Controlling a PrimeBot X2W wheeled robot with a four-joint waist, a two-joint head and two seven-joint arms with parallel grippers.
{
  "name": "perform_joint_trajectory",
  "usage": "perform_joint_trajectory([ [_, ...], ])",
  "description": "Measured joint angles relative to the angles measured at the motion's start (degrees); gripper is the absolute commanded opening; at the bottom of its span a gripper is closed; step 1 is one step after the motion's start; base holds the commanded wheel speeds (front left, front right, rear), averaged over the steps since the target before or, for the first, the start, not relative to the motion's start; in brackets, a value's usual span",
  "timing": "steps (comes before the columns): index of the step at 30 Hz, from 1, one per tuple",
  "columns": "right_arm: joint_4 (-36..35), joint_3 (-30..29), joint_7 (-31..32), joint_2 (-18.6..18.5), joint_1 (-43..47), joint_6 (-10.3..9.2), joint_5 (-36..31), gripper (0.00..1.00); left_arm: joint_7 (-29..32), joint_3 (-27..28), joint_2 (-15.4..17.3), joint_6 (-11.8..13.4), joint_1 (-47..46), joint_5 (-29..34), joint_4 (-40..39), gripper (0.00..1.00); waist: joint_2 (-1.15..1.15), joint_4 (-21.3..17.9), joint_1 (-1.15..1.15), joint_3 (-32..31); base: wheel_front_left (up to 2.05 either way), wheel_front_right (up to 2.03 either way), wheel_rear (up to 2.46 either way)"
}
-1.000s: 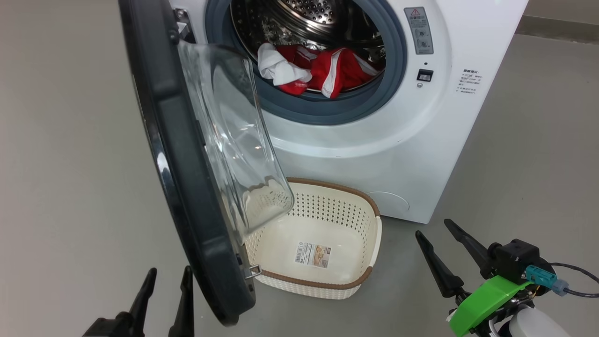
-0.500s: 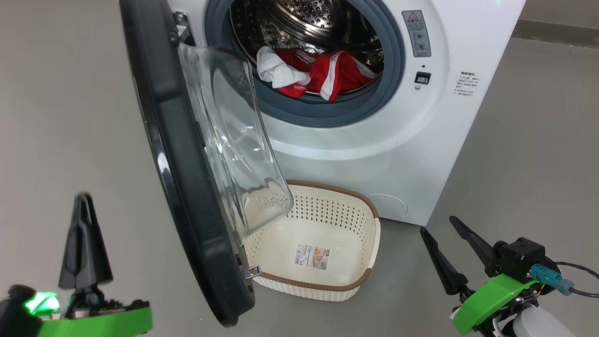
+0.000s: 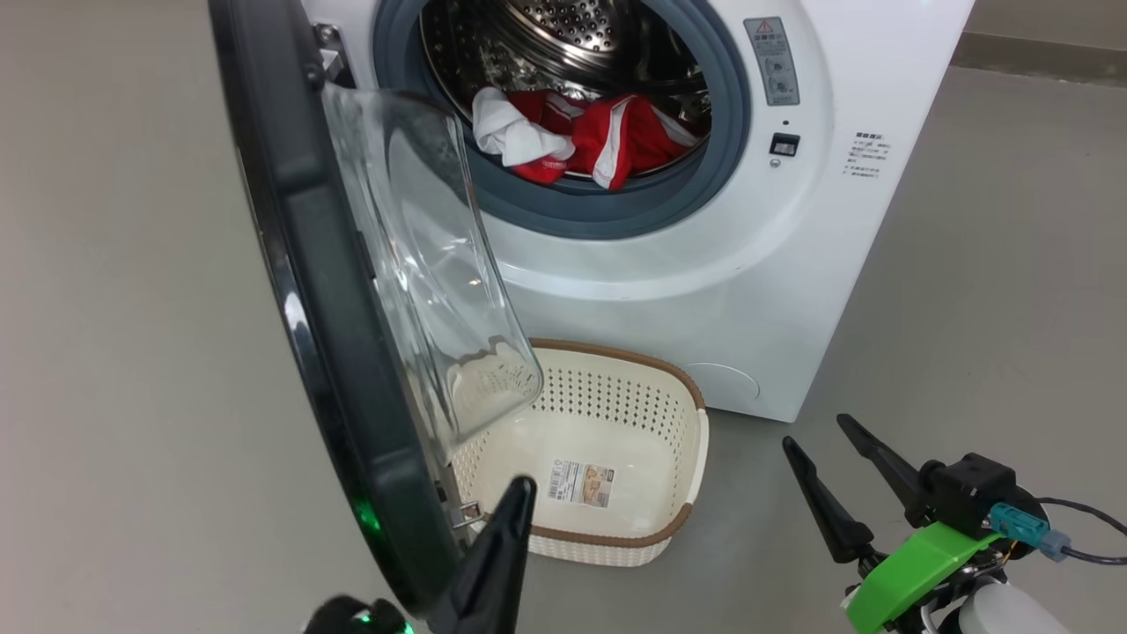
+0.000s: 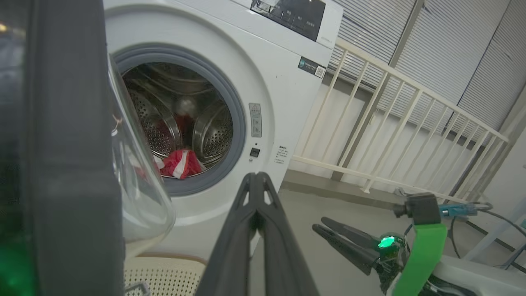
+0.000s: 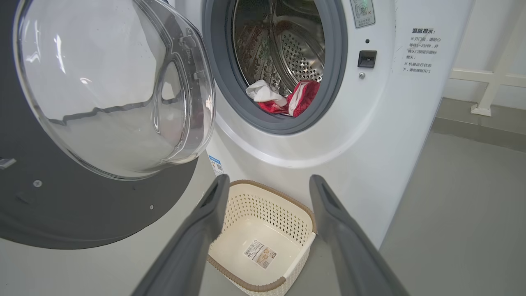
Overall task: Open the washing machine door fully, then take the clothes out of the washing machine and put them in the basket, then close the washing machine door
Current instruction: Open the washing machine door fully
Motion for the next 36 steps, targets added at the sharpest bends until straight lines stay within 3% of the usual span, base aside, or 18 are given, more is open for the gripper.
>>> perform_joint_trajectory([
  [6, 0.0, 0.2, 0.0, 0.0, 0.0, 0.00, 0.0, 1.00, 1.0, -0.4, 0.1, 1.5, -0.6, -2.8, 8.1, 0.00, 0.00, 0.0, 0.00, -0.2, 0.00, 0.00, 0.00],
  [14, 0.0, 0.3, 0.0, 0.0, 0.0, 0.00, 0.0, 1.00, 1.0, 1.9, 0.1, 3.2, -2.6, -4.1, 13.3, 0.00, 0.00, 0.2, 0.00, -0.4, 0.00, 0.00, 0.00],
  [27, -0.3, 0.1, 0.0, 0.0, 0.0, 0.00, 0.0, 1.00, 0.5, 4.9, 0.3, 5.1, -2.5, -4.7, 14.4, 0.00, 0.00, 1.3, 0.00, -0.3, 0.00, 0.00, 0.00],
  [36, -0.4, -0.1, 0.0, 0.0, 0.0, 0.00, 0.0, 1.00, 0.1, 10.8, 3.6, 8.0, -0.9, -5.4, 13.2, 0.00, 0.00, 2.2, 0.00, 0.2, 0.00, 0.00, 0.00],
])
